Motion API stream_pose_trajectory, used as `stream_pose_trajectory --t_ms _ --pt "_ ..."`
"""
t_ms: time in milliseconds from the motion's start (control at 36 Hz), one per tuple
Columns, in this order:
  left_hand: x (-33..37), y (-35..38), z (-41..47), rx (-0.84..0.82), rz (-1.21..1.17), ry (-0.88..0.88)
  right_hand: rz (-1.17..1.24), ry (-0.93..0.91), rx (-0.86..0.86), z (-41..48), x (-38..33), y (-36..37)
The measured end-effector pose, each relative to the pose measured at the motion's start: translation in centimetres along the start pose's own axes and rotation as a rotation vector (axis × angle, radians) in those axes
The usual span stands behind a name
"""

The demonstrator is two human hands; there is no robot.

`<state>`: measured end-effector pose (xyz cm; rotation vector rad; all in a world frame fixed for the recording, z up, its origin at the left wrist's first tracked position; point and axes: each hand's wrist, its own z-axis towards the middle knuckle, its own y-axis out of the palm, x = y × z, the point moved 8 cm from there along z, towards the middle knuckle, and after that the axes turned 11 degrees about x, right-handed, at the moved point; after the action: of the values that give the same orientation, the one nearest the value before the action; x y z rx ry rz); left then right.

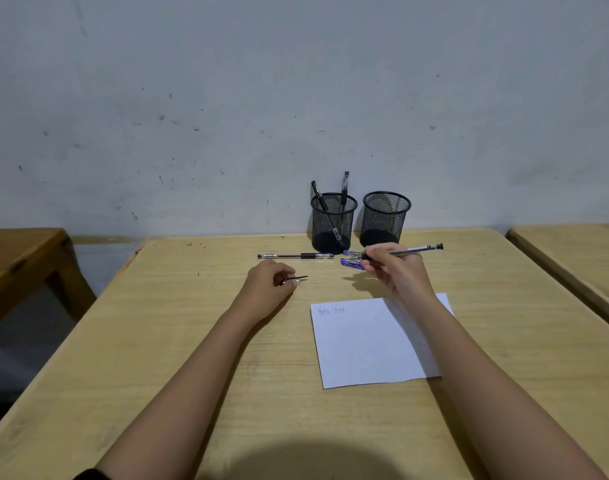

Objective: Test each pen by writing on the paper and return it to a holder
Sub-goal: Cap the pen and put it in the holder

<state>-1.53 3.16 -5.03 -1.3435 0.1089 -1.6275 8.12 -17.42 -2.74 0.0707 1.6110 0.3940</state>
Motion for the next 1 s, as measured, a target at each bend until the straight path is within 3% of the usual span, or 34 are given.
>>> stream_pose_trajectory --t_ms 167,333,667,1000 --pt "3.5 -1.3 -2.0 0.055 -0.041 0.073 -0.194 -0.117 0.003 -1.1 -1.1 0.2" --pt "6.8 1.4 -7.2 -0.19 0.066 0.241 -0.243 -0.097 0.011 -2.3 0.0 0.7" --pt "5.1 3.6 -8.9 -0.321 0.185 0.202 -0.435 -0.087 0.127 -2.8 2.8 0.1" --pt "4.8 4.0 -9.1 -0.384 0.235 0.204 -0.523 -0.136 0.077 -1.8 3.6 0.4"
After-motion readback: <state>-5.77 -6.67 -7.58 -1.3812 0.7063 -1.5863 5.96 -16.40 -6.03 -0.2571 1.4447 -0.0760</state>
